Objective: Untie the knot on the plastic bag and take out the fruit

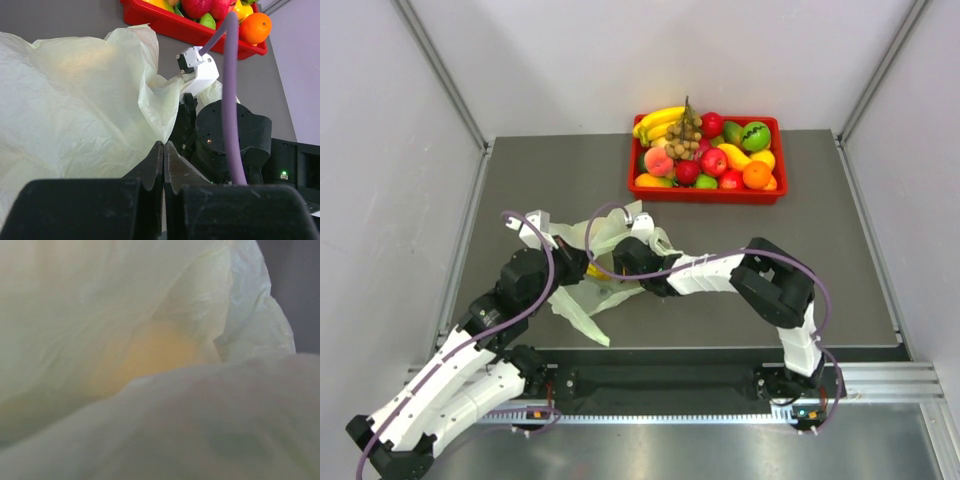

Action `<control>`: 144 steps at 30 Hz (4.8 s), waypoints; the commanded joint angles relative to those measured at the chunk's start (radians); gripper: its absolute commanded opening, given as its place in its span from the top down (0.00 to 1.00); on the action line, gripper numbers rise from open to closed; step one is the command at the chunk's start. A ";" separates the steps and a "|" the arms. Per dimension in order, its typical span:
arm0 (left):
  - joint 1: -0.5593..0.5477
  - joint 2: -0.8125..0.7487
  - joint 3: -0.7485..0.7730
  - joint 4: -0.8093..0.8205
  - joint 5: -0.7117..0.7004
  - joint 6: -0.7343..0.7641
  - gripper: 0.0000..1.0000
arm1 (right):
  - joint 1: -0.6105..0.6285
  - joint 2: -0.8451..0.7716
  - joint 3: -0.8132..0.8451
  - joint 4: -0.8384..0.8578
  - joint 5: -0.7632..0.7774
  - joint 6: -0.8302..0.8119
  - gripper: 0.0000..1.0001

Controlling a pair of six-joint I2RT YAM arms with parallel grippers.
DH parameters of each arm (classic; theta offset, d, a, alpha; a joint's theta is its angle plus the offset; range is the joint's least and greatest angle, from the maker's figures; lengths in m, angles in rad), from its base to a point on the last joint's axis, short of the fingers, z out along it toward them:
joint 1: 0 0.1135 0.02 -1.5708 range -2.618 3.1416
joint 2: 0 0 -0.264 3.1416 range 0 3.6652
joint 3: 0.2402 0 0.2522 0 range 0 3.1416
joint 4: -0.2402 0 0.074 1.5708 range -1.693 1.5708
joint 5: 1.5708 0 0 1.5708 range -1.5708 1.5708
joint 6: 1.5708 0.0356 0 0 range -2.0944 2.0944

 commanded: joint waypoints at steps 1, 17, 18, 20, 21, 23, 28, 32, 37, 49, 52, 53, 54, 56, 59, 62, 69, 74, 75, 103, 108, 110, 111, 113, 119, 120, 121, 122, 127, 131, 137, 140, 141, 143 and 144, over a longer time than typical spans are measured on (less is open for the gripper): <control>0.001 -0.017 0.007 0.026 -0.011 -0.003 1.00 | -0.026 0.006 0.027 0.058 -0.022 -0.006 0.32; 0.001 -0.013 -0.007 0.039 -0.007 -0.006 1.00 | -0.022 -0.494 -0.309 0.129 -0.858 -0.358 0.92; 0.001 -0.002 -0.007 0.048 -0.007 -0.005 1.00 | -0.022 -0.506 -0.304 0.077 -0.925 -0.384 0.93; 0.000 0.010 -0.001 0.057 -0.004 -0.003 1.00 | -0.020 -0.543 -0.300 0.046 -1.093 -0.425 0.96; 0.000 0.022 0.002 0.063 -0.002 0.000 1.00 | -0.019 -0.570 -0.301 0.023 -1.140 -0.433 1.00; 0.001 0.035 0.012 0.072 -0.001 0.003 1.00 | -0.020 -0.594 -0.295 -0.016 -1.301 -0.483 1.00; 0.000 0.064 0.025 0.083 -0.005 0.011 1.00 | -0.020 -0.736 -0.293 -0.105 -1.481 -0.548 1.00; 0.000 0.073 0.025 0.086 -0.008 0.014 1.00 | -0.037 -0.902 -0.297 -0.181 -1.489 -0.618 1.00; 0.000 0.081 0.022 0.089 -0.019 0.015 1.00 | -0.215 -1.112 -0.336 -0.136 -1.529 -0.597 1.00; 0.000 0.101 0.042 0.080 0.005 0.008 1.00 | -0.578 -0.556 0.181 -0.299 -0.239 -0.444 1.00; 0.000 0.084 0.061 0.053 -0.004 0.009 1.00 | -0.653 -0.415 0.289 -0.239 -0.181 -0.401 1.00; 0.001 0.078 0.064 0.039 -0.005 0.008 1.00 | -0.664 -0.382 0.309 -0.218 -0.127 -0.402 1.00; 0.001 0.064 0.065 0.033 -0.005 0.008 1.00 | -0.686 -0.323 0.331 -0.204 -0.104 -0.401 1.00; 0.001 0.047 0.071 0.008 -0.008 0.008 1.00 | -0.709 -0.263 0.415 -0.199 -0.094 -0.405 1.00; 0.001 0.029 0.067 -0.006 -0.018 0.006 1.00 | -0.749 -0.112 0.585 -0.271 -0.126 -0.434 0.99; 0.000 0.015 0.056 -0.009 -0.021 0.000 1.00 | -0.756 0.046 0.781 -0.363 -0.163 -0.482 0.95; 0.000 0.015 0.048 -0.004 -0.002 -0.005 1.00 | -0.759 0.251 1.012 -0.415 -0.157 -0.572 0.79; 0.001 -0.003 0.045 -0.015 -0.015 -0.002 1.00 | -0.767 0.274 1.040 -0.399 -0.148 -0.619 0.70; 0.000 -0.005 0.044 -0.017 -0.015 -0.002 1.00 | -0.766 0.279 1.041 -0.400 -0.148 -0.647 0.67; 0.000 -0.045 0.071 -0.040 -0.011 -0.006 1.00 | -0.761 -0.165 0.698 -0.344 -0.304 -0.597 0.05; 0.000 -0.040 0.078 -0.044 -0.007 0.009 1.00 | -0.730 -0.400 0.440 -0.346 -0.532 -0.539 0.11; 0.000 -0.042 0.078 -0.043 -0.002 0.014 1.00 | -0.669 -0.509 0.333 -0.362 -0.619 -0.551 0.12; 0.000 -0.040 0.078 -0.044 0.001 0.018 1.00 | -0.637 -0.546 0.293 -0.360 -0.636 -0.556 0.12; 0.000 -0.037 0.081 -0.050 0.013 0.026 1.00 | -0.519 -0.664 0.175 -0.353 -0.621 -0.565 0.15; 0.000 -0.054 0.082 -0.119 0.025 0.040 1.00 | -0.154 -0.922 -0.110 -0.233 -0.596 -0.513 0.39; 0.000 -0.066 0.079 -0.125 0.022 0.040 1.00 | -0.105 -0.939 -0.134 -0.222 -0.581 -0.513 0.44; 0.000 -0.069 0.078 -0.133 0.018 0.038 1.00 | 0.002 -0.962 -0.155 -0.209 -0.556 -0.516 0.47; 0.000 -0.074 0.074 -0.138 0.015 0.035 1.00 | 0.055 -0.966 -0.201 -0.190 -0.539 -0.517 0.56; 0.000 -0.070 0.067 -0.156 0.030 0.021 1.00 | 0.290 -0.843 -0.214 -0.172 -0.424 -0.514 0.79; 0.000 -0.068 0.064 -0.161 0.036 0.014 1.00 | 0.370 -0.717 -0.195 -0.118 -0.378 -0.501 0.81; 0.001 -0.046 0.068 -0.147 0.053 0.012 1.00 | 0.367 -0.537 -0.149 -0.020 -0.124 -0.529 0.61; 0.000 -0.045 0.065 -0.147 0.047 0.015 1.00 | 0.308 -0.473 -0.145 0.038 -0.113 -0.536 0.46; 0.000 -0.042 0.064 -0.144 0.044 0.015 1.00 | 0.276 -0.456 -0.145 0.075 -0.148 -0.536 0.45; 0.000 -0.040 0.053 -0.139 0.035 0.015 1.00 | 0.255 -0.399 -0.136 0.121 -0.166 -0.548 0.36; 0.000 -0.037 0.044 -0.129 0.031 0.012 1.00 | 0.233 -0.362 -0.132 0.135 -0.180 -0.556 0.34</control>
